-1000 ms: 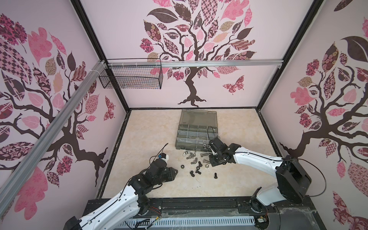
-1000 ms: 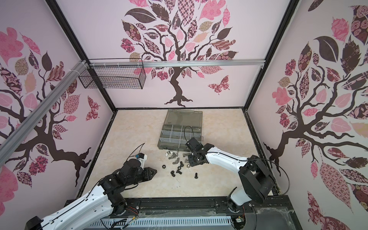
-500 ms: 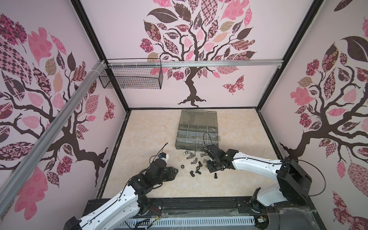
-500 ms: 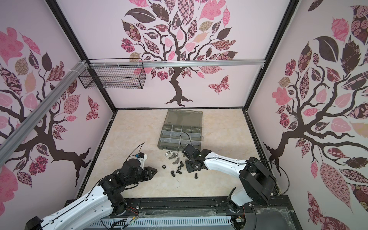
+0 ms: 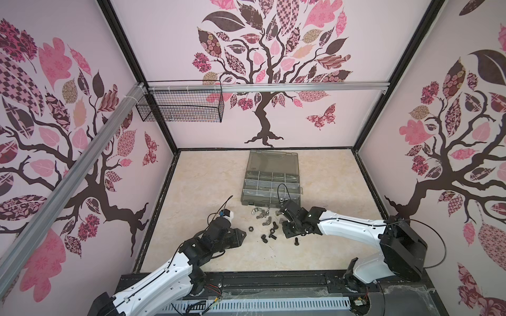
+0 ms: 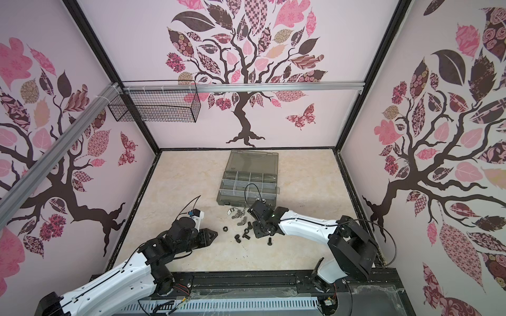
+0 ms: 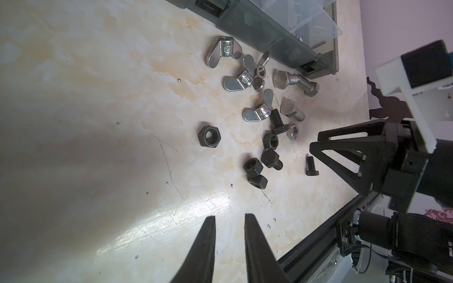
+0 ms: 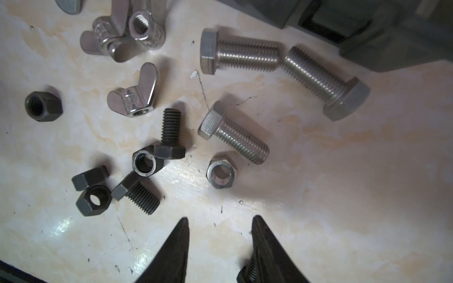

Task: Sort the screws and nuts into containers
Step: Pick up the nut from the center of the table.

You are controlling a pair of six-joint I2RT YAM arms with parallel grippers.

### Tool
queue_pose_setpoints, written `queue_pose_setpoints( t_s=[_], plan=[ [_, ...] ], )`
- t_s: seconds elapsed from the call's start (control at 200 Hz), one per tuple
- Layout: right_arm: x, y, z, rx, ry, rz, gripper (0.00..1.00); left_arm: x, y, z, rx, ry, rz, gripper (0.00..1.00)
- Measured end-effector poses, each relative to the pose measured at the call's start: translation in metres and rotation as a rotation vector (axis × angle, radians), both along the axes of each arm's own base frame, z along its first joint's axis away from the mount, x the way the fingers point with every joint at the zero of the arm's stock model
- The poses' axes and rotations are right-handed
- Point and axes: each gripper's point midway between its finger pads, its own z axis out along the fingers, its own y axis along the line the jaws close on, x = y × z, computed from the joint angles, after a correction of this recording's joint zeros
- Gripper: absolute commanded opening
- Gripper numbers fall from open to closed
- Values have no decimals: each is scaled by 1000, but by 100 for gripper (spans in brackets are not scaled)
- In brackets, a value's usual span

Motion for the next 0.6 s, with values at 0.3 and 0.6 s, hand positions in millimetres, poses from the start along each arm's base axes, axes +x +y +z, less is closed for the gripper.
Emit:
queue_pose_setpoints(
  t_s=[0.3,0.6],
  plan=[
    [-1,2,-10,-21,15,1,45,-1,0,-4,-1,12,-1,25],
    [0,1,-22,-69,18,2,45,-2,0,-3,-8,13,4,25]
  ],
)
